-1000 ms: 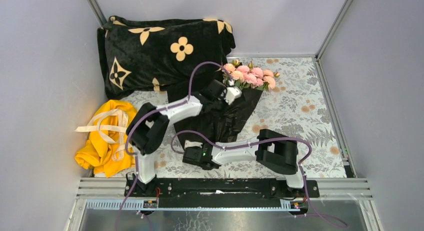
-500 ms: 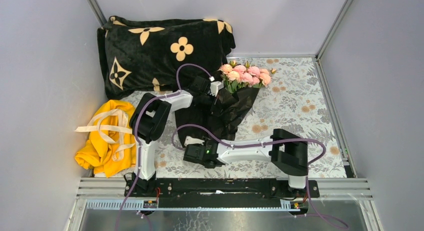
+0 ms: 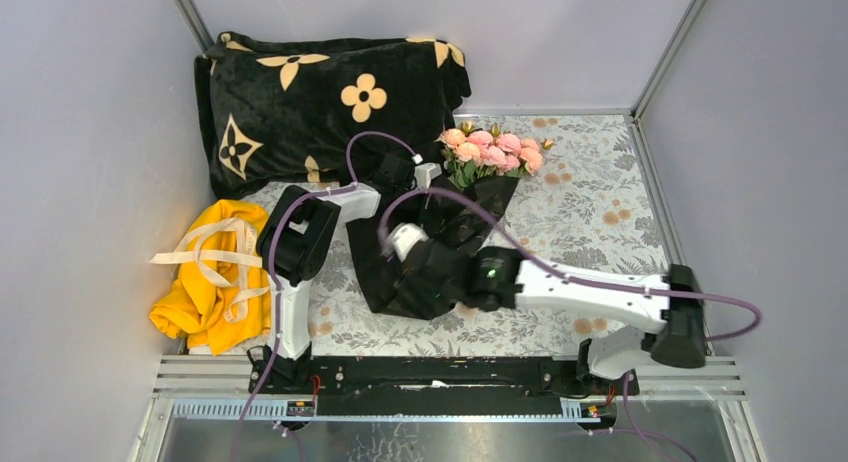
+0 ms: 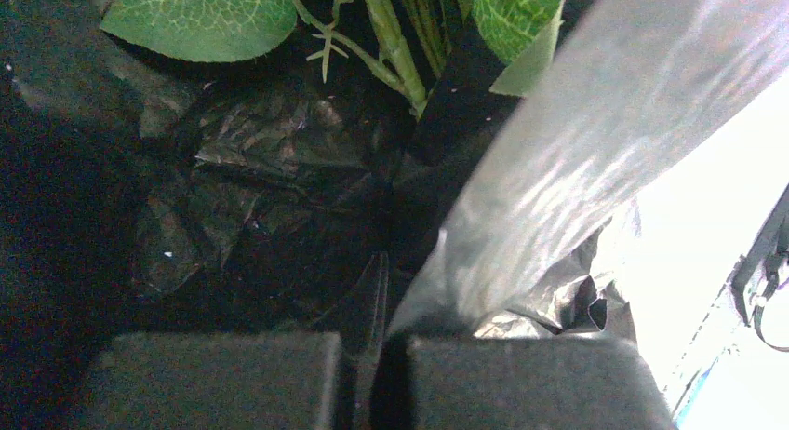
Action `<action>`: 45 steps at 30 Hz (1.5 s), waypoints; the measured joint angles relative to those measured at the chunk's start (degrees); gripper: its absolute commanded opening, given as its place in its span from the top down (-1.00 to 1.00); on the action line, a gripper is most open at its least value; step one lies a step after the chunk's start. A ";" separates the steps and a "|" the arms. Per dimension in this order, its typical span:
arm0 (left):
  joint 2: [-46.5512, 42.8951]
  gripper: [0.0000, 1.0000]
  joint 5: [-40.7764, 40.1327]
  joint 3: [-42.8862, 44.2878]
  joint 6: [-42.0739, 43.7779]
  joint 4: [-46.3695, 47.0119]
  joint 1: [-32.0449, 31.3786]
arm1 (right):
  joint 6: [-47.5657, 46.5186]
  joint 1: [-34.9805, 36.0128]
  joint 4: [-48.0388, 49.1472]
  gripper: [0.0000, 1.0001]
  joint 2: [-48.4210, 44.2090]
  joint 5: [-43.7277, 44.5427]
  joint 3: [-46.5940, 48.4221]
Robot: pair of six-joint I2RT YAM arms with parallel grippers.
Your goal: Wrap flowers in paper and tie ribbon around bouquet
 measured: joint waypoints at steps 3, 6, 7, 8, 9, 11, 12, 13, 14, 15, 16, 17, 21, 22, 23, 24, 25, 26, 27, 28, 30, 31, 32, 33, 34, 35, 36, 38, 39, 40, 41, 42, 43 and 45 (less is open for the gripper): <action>0.00 0.98 1.05 -0.37 -0.55 0.39 0.11 | 5.07 -8.37 6.97 0.14 -6.69 -4.92 -7.89; 0.00 0.97 1.62 -0.55 -1.01 0.42 0.11 | 9.92 -18.08 14.10 0.49 -10.75 -7.61 -16.63; 0.00 0.96 1.68 -0.59 -1.07 0.42 0.11 | 11.32 -19.80 15.58 0.56 -10.75 -8.26 -18.36; 0.00 0.96 1.73 -0.61 -1.14 0.44 0.11 | 12.41 -20.68 16.83 0.62 -9.92 -8.96 -19.39; 0.00 0.95 1.77 -0.63 -1.22 0.44 0.11 | 12.98 -20.81 17.90 0.68 -8.87 -9.64 -19.69; 0.00 0.93 1.86 -0.63 -1.36 0.42 0.11 | 14.01 -20.61 20.83 0.73 -5.57 -11.72 -19.71; 0.00 0.92 1.86 -0.63 -1.42 0.42 0.11 | 14.38 -20.55 22.03 0.75 -4.07 -12.26 -19.74; 0.00 0.90 1.88 -0.66 -1.44 0.42 0.11 | 14.75 -20.50 23.32 0.76 -2.49 -13.05 -19.93; 0.00 0.87 1.88 -0.66 -1.46 0.42 0.11 | 15.13 -20.48 24.68 0.77 -1.14 -13.25 -20.50; 0.00 0.84 1.88 -0.66 -1.46 0.39 0.11 | 15.65 -20.48 26.18 0.78 -0.04 -13.51 -21.73; 0.00 0.80 1.88 -0.66 -1.49 0.39 0.13 | 16.06 -20.48 26.99 0.78 0.59 -13.64 -22.93; 0.00 0.77 1.92 -0.66 -1.51 0.37 0.15 | 16.72 -20.48 28.26 0.79 1.05 -13.73 -24.92; -0.44 0.42 2.43 -0.66 -1.66 -0.44 0.22 | 18.69 -20.50 31.45 0.79 1.64 -14.16 -30.12; -0.52 0.34 2.47 -0.66 -1.62 -0.68 0.26 | 19.15 -20.50 32.35 0.79 1.64 -14.25 -31.06; -0.61 0.26 2.47 -0.63 -1.60 -0.87 0.35 | 19.50 -20.50 32.92 0.79 1.64 -14.27 -31.56; -0.70 0.23 2.58 -0.63 -1.70 -1.01 0.48 | 19.85 -20.50 33.62 0.79 1.64 -14.34 -32.00; -0.87 0.22 2.64 -0.55 -1.73 -1.25 0.61 | 20.17 -20.50 34.23 0.79 1.62 -14.47 -32.44; -1.03 0.22 2.56 -0.28 -1.73 -1.68 0.81 | 20.44 -20.50 34.62 0.79 1.60 -14.49 -32.72; -1.16 0.24 2.47 0.00 -1.68 -2.05 1.01 | 20.63 -20.50 35.19 0.79 1.53 -14.49 -33.07; -1.18 0.32 2.43 0.33 -1.73 -2.40 1.18 | 20.83 -20.50 35.63 0.79 1.38 -14.49 -33.44; -1.18 0.56 1.81 1.42 -1.70 -3.19 1.51 | 21.11 -20.50 36.50 0.78 1.05 -14.49 -34.01; -1.18 0.63 1.33 1.86 -1.70 -3.52 1.57 | 21.14 -20.52 36.87 0.78 0.96 -14.53 -34.12; -1.18 0.63 0.63 2.54 -1.55 -3.87 1.60 | 21.16 -20.55 37.09 0.78 0.96 -14.56 -34.12; -1.18 0.51 -0.17 3.32 -1.49 -4.44 1.60 | 21.16 -20.57 37.33 0.78 0.96 -14.60 -34.12; -1.18 0.34 -0.90 4.09 -1.44 -5.18 1.60 | 21.16 -20.57 37.48 0.78 0.96 -14.67 -34.12; -1.16 0.19 -1.49 5.07 -1.27 -6.25 1.60 | 21.18 -20.57 37.48 0.78 0.96 -14.71 -34.12; -1.16 0.03 -1.77 6.45 -0.98 -7.93 1.62 | 21.27 -20.57 37.44 0.78 0.96 -14.78 -34.12; -1.42 -0.35 -2.16 8.46 -0.04 -9.92 1.73 | 21.57 -20.55 37.27 0.78 0.96 -15.43 -34.14; -2.10 -0.50 -2.23 8.96 0.44 -10.80 1.81 | 21.66 -20.55 37.18 0.78 0.98 -15.72 -34.16; -3.06 -0.58 -2.32 9.11 1.36 -11.87 1.95 | 21.81 -20.55 37.00 0.79 1.01 -15.93 -34.16; -4.79 -0.66 -2.38 9.20 2.16 -13.88 2.05 | 21.97 -20.55 36.89 0.79 1.07 -16.06 -34.16; -7.06 -0.73 -2.49 9.49 3.32 -16.22 2.14 | 22.03 -20.55 36.89 0.79 1.22 -16.15 -34.16; -8.96 -0.81 -2.75 9.99 4.57 -18.18 2.34 | 22.08 -20.55 36.92 0.79 1.40 -16.17 -34.16; -14.14 -0.96 -4.04 11.52 7.10 -21.68 2.69 | 22.23 -20.55 37.18 0.79 1.97 -16.20 -34.16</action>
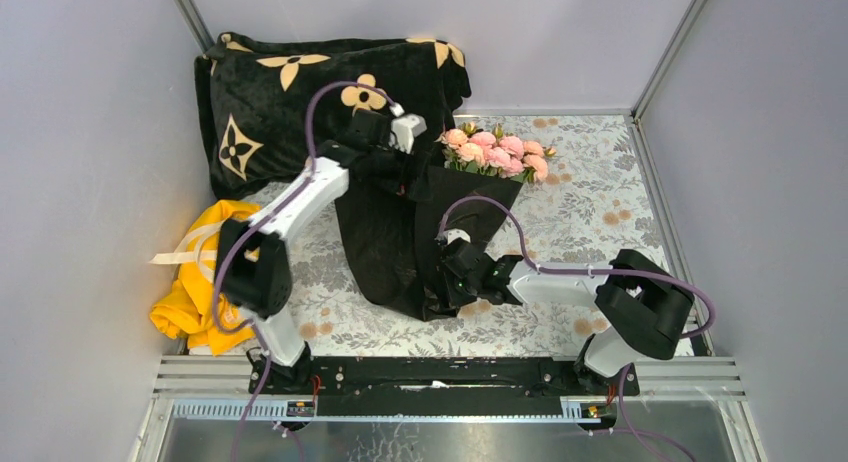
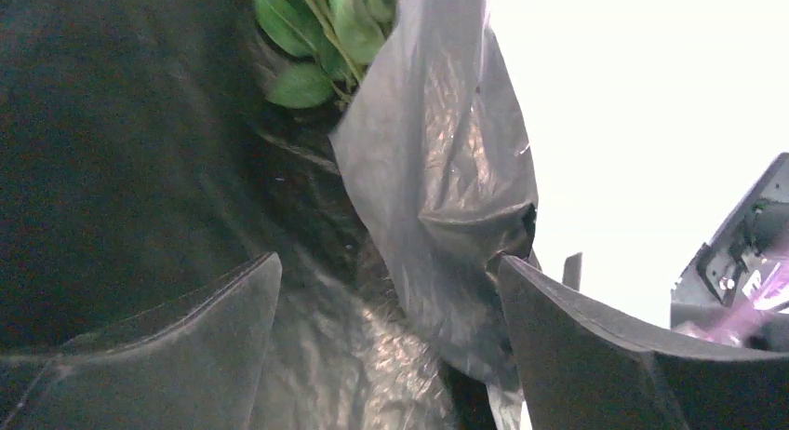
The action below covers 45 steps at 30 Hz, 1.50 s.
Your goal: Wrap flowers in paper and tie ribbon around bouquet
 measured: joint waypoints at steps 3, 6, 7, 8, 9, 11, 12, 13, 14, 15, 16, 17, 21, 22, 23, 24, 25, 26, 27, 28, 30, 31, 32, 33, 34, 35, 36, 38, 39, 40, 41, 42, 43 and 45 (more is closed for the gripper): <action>-8.76 -0.97 -3.67 0.74 2.95 -2.86 2.23 | 0.15 -0.02 0.13 0.79 0.28 0.00 0.07; -15.28 -0.97 -7.93 1.64 5.27 -5.70 8.22 | 0.15 -0.02 0.15 0.79 0.42 0.00 0.15; -16.31 -0.97 -8.90 1.68 5.73 -6.14 10.67 | 0.15 -0.02 0.15 0.79 0.52 -0.17 0.24; -16.81 -0.97 -9.77 1.49 6.01 -6.47 12.57 | 0.15 -0.02 0.26 0.79 0.68 -0.44 0.37; -17.05 -0.97 -10.32 0.81 6.25 -6.54 14.47 | 0.15 -0.02 0.42 0.79 0.87 -0.72 0.50; -16.85 -0.97 -11.54 -2.27 6.58 -6.69 17.70 | 0.13 -0.02 0.79 0.79 1.14 -1.29 0.61; -16.37 -0.97 -11.56 -4.24 6.75 -6.95 18.38 | 0.13 -0.02 0.81 0.79 1.18 -1.40 0.66; -15.63 -0.97 -11.32 -5.95 6.91 -7.39 18.51 | 0.13 -0.02 0.85 0.79 1.22 -1.46 0.68; -14.62 -0.97 -10.45 -7.50 7.13 -7.72 18.45 | 0.13 -0.02 0.81 0.79 1.27 -1.49 0.76; -13.44 -0.97 -9.29 -8.81 7.32 -8.09 18.21 | 0.13 -0.02 0.79 0.79 1.27 -1.51 0.79; -12.31 -0.97 -8.13 -9.79 7.43 -8.35 18.01 | 0.13 -0.02 0.72 0.79 1.27 -1.51 0.83; -11.30 -0.88 -6.99 -10.58 7.45 -8.50 17.97 | 0.13 -0.02 0.68 0.79 1.27 -1.51 0.87; -9.77 0.85 -3.15 -11.41 7.32 -8.26 17.51 | 0.20 -0.02 0.68 0.79 1.27 -1.51 0.87; -9.94 1.00 -2.19 -11.39 7.08 -8.02 17.38 | 0.26 -0.02 0.66 0.79 1.29 -1.51 0.87; -10.16 1.00 -1.31 -11.37 6.99 -7.72 17.11 | 0.37 -0.02 0.68 0.79 1.31 -1.53 0.87; -10.38 1.00 -0.37 -11.34 6.91 -7.50 16.46 | 0.59 -0.04 0.66 0.80 1.42 -1.62 0.96; -10.75 1.00 0.46 -11.32 6.91 -7.34 15.43 | 0.85 -0.15 0.81 0.80 1.60 -1.99 1.01; -11.39 1.00 1.40 -11.30 6.88 -7.21 13.70 | 1.22 -0.44 1.09 0.80 1.77 -2.54 1.03; -12.02 1.00 2.29 -11.30 6.86 -7.08 11.98 | 1.60 -0.76 1.29 0.80 1.88 -3.06 1.03; -12.83 1.00 3.37 -11.15 6.67 -6.91 9.73 | 2.03 -1.25 1.42 0.80 2.01 -3.72 1.01; -13.94 1.00 5.75 -10.05 5.99 -6.60 5.60 | 3.06 -2.23 1.81 0.81 2.25 -5.27 0.83; -14.08 1.00 7.02 -8.98 5.55 -6.36 3.43 | 3.61 -2.80 2.05 0.81 2.34 -6.14 0.70; -14.01 1.00 8.17 -7.76 4.98 -5.73 1.22 | 4.07 -3.21 2.51 0.81 2.40 -6.99 0.48; -13.84 1.00 9.01 -6.93 4.59 -4.94 -0.61 | 4.76 -3.76 3.19 0.81 2.45 -7.93 0.17; -13.62 1.00 9.51 -6.56 4.31 -4.15 -2.14 | 5.29 -4.13 4.11 0.80 2.58 -8.74 -0.13; -13.25 1.00 9.73 -6.34 4.00 -3.52 -3.61 | 5.99 -4.48 5.09 0.81 2.69 -9.38 -0.50; -12.70 1.00 9.84 -6.32 3.67 -2.75 -4.87 | 6.51 -4.72 5.99 0.81 2.71 -9.97 -0.87; -10.58 1.00 10.01 -6.34 2.89 -0.98 -7.23 | 8.11 -5.29 7.93 0.81 2.73 -10.97 -1.86; -9.38 1.00 10.01 -6.38 2.38 -0.20 -7.96 | 9.01 -5.64 8.96 0.81 2.73 -11.52 -2.38; -7.80 1.00 10.03 -6.38 1.90 0.76 -8.74 | 9.92 -5.99 10.01 0.81 2.73 -12.04 -2.99; -5.86 1.00 10.01 -6.38 1.42 1.86 -9.64 | 10.86 -6.27 10.95 0.81 2.71 -12.44 -3.50; -4.24 1.00 9.99 -6.38 1.14 2.69 -10.25 | 12.61 -6.60 11.78 0.81 2.69 -12.81 -4.13; -2.45 1.00 9.94 -6.36 0.83 3.85 -10.82 | 14.45 -7.10 12.55 0.81 2.69 -13.38 -5.09; 0.96 1.00 10.21 -5.97 0.11 5.05 -11.67 | 18.58 -8.04 13.64 0.81 2.62 -14.36 -6.16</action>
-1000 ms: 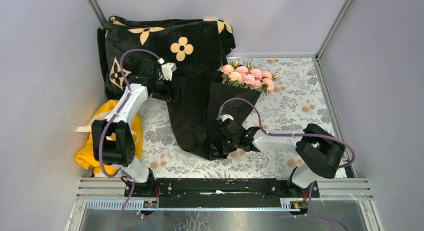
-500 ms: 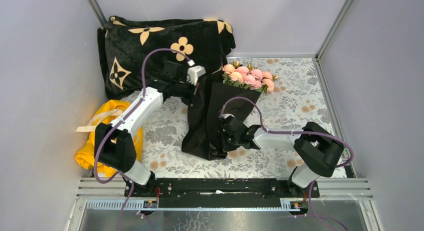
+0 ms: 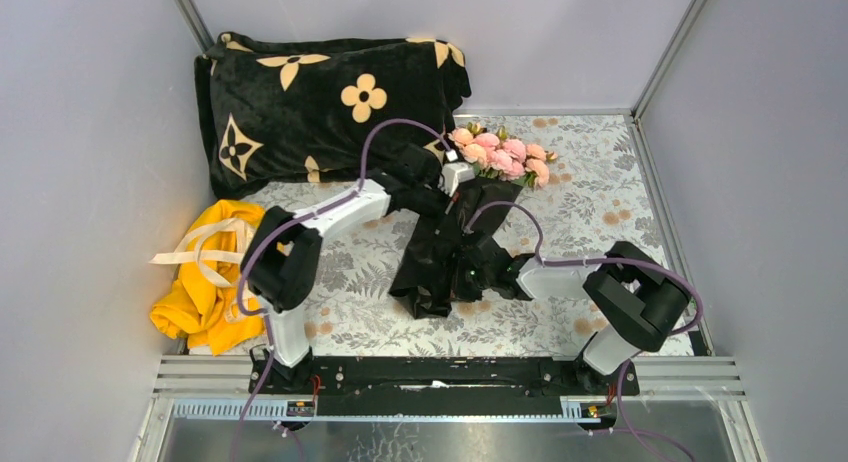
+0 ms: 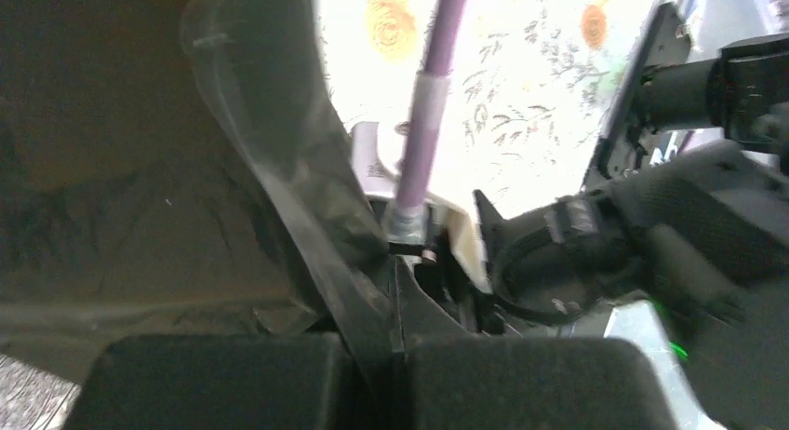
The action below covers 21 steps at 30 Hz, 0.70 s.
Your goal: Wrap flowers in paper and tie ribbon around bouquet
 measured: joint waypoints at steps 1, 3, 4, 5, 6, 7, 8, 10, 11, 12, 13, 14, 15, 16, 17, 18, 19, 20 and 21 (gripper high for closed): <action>1.31 1.00 -0.15 0.31 -0.09 0.20 -0.39 | 1.73 -0.39 0.57 0.81 -0.04 -0.28 -0.50; 4.70 1.00 -0.79 1.03 -0.17 0.79 -1.25 | 3.65 -0.48 0.96 0.81 -0.81 0.59 -1.29; 6.51 1.00 -1.66 1.14 -0.20 1.33 -1.60 | 3.82 -0.44 0.96 0.81 -1.31 1.18 -1.57; 8.31 1.00 -2.40 1.14 -0.20 1.81 -1.81 | 4.31 -0.35 0.72 0.81 -2.40 2.25 -1.92; 9.68 1.00 -3.02 1.14 -0.22 2.03 -1.90 | 4.68 -0.33 0.24 0.81 -3.58 3.28 -2.21; 11.26 1.00 -3.78 1.14 -0.24 2.23 -2.05 | 5.22 -0.28 -0.72 0.81 -5.09 4.55 -2.43; 12.44 1.00 -4.35 1.09 -0.28 2.49 -2.14 | 5.77 -0.28 -1.97 0.81 -6.82 6.01 -2.51; 13.68 1.00 -4.74 1.09 -0.44 3.06 -2.19 | 7.04 -0.28 -4.94 0.79 -10.58 8.87 -2.54; 13.77 1.00 -4.83 1.09 -0.46 3.30 -2.19 | 7.45 -0.28 -6.36 0.77 -12.24 9.90 -2.54; 13.77 1.00 -5.01 1.09 -0.46 3.45 -2.19 | 7.96 -0.28 -8.26 0.73 -14.08 11.21 -2.51; 13.77 1.00 -5.18 1.09 -0.48 3.67 -2.21 | 8.41 -0.28 -10.49 0.70 -16.02 12.66 -2.51; 13.77 1.00 -5.27 1.03 -0.48 3.89 -2.21 | 8.81 -0.28 -12.81 0.67 -17.97 14.10 -2.51; 13.77 1.00 -5.38 0.90 -0.50 4.13 -2.21 | 8.96 -0.33 -15.23 0.64 -19.96 15.65 -2.51; 13.77 1.00 -5.44 0.83 -0.52 4.28 -2.21 | 8.98 -0.48 -17.55 0.60 -21.64 16.94 -2.45; 13.77 1.00 -5.46 0.81 -0.52 4.35 -2.21 | 8.66 -0.92 -19.76 0.59 -23.04 17.99 -2.29; 13.77 1.00 -5.49 0.74 -0.55 4.46 -2.23 | 7.98 -1.81 -21.51 0.59 -24.02 18.56 -2.05; 13.77 1.00 -5.51 0.70 -0.55 4.59 -2.25 | 6.54 -3.61 -22.80 0.59 -24.68 18.56 -1.75; 13.77 1.00 -5.57 0.63 -0.55 4.68 -2.25 | 4.85 -6.05 -23.52 0.59 -24.79 18.18 -1.29; 13.77 1.00 -5.64 0.57 -0.57 4.76 -2.29 | 2.29 -9.90 -23.74 0.59 -24.13 17.31 -0.44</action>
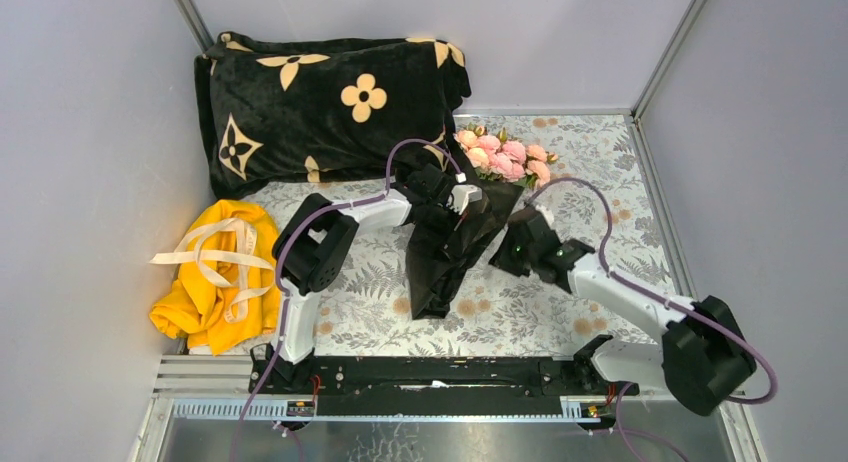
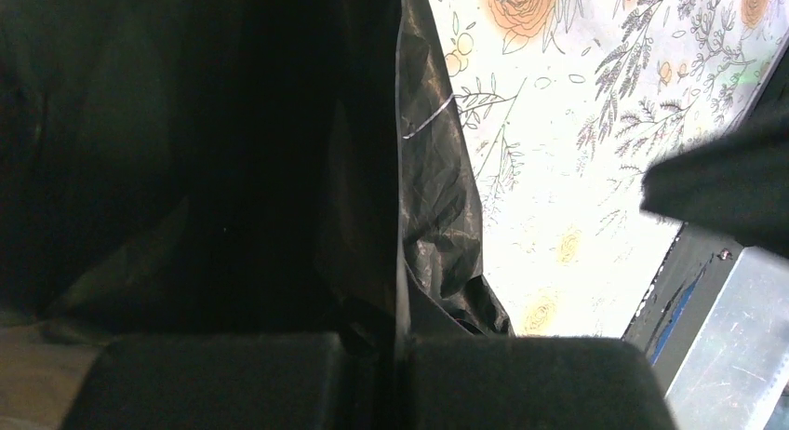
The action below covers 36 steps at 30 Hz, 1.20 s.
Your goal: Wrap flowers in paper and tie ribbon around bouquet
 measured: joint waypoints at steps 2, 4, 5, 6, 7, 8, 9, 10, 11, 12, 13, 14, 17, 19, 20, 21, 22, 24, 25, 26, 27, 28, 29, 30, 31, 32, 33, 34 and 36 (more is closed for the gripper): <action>-0.13 1.00 -0.26 -0.13 -0.02 0.20 -0.26 | -4.57 -5.16 -0.09 0.60 2.82 -1.11 2.27; -0.37 1.00 -0.68 -0.37 -0.02 0.42 -0.35 | -9.75 -9.77 0.28 0.62 8.41 -2.21 6.80; -0.59 1.00 -0.90 -0.55 -0.02 0.55 -0.63 | -12.31 -10.80 1.05 0.63 11.98 -3.23 9.70; -0.83 1.00 -1.25 -0.68 -0.02 0.57 -0.79 | -14.03 -13.20 1.95 0.65 14.78 -4.02 11.63; -1.05 1.00 -1.64 -0.74 0.00 0.57 -1.11 | -15.50 -14.40 2.80 0.67 17.59 -4.96 13.55; -1.40 1.00 -2.25 -0.81 0.04 0.50 -1.44 | -16.85 -15.50 3.76 0.68 20.59 -5.92 15.47; -1.81 1.00 -2.91 -0.87 0.13 0.46 -1.79 | -18.01 -16.39 4.63 0.69 23.63 -6.64 17.18; -2.36 1.00 -3.72 -0.87 0.33 0.35 -2.29 | -18.97 -17.18 5.60 0.70 26.62 -7.45 18.60; -2.97 1.00 -4.44 -0.87 0.68 0.28 -2.93 | -19.69 -17.86 6.58 0.71 29.59 -8.02 19.71; -3.72 1.00 -5.07 -0.87 1.11 0.24 -3.61 | -20.09 -18.32 7.26 0.71 31.76 -8.74 20.22; -4.52 1.00 -5.73 -0.87 1.55 0.13 -4.39 | -20.35 -18.86 8.15 0.72 34.07 -9.62 20.46; -5.42 1.00 -6.29 -0.83 2.01 0.00 -5.29 | -19.96 -19.30 9.01 0.72 35.71 -11.43 20.63; -7.63 1.00 -8.48 0.04 3.96 -0.24 -8.57 | -19.80 -20.72 11.04 0.73 37.44 -13.53 21.84; -8.31 1.00 -9.99 0.85 5.62 0.04 -10.84 | -19.10 -21.14 12.46 0.74 37.83 -14.86 21.79; -8.41 1.00 -10.84 1.01 6.51 0.37 -11.98 | -18.78 -21.16 12.98 0.73 37.94 -15.10 21.70; -8.39 1.00 -11.50 1.01 7.21 0.70 -12.66 | -18.21 -21.16 13.53 0.73 37.97 -15.37 21.46; -8.04 1.00 -12.37 0.98 8.13 0.85 -13.25 | -17.84 -21.18 14.01 0.72 37.97 -15.58 21.18; -6.80 1.00 -13.77 0.79 9.62 1.36 -14.10 | -17.00 -21.35 14.45 0.68 37.75 -15.89 20.76; -5.92 1.00 -14.58 0.52 10.38 1.66 -14.23 | -16.76 -21.46 14.21 0.64 37.57 -15.93 20.72; -4.83 1.00 -15.39 0.17 11.17 1.95 -14.23 | -16.68 -21.53 13.70 0.61 37.33 -15.87 20.72; -3.78 1.00 -16.17 -0.17 11.82 2.12 -14.23 | -16.68 -21.57 12.81 0.56 36.94 -15.74 20.74; -2.93 1.00 -16.79 -0.50 12.28 2.23 -14.23 | -16.72 -21.64 11.54 0.50 36.35 -15.39 20.81; -2.08 1.00 -17.49 -0.90 12.85 2.27 -14.12 | -16.87 -21.75 9.99 0.44 35.63 -14.80 21.00; -1.84 1.00 -17.73 -1.05 13.22 2.97 -13.88 | -17.18 -21.92 8.04 0.37 34.67 -14.29 21.40; -1.86 1.00 -18.10 -1.05 13.55 3.04 -13.84 | -17.49 -22.01 6.51 0.24 33.79 -13.60 21.88; -1.86 1.00 -18.38 -1.11 13.86 3.23 -13.86 | -17.97 -22.21 4.87 0.13 32.70 -12.74 22.56; -1.86 1.00 -18.49 -1.22 14.10 3.32 -13.88 | -18.38 -22.51 3.54 0.00 31.67 -12.17 23.26; -1.86 1.00 -18.64 -1.25 14.25 3.41 -13.99 | -18.95 -22.91 2.25 -0.12 30.51 -11.41 23.98; -1.86 1.00 -18.84 -1.27 14.49 3.50 -14.10 | -19.93 -24.09 0.24 -0.30 28.11 -10.73 25.46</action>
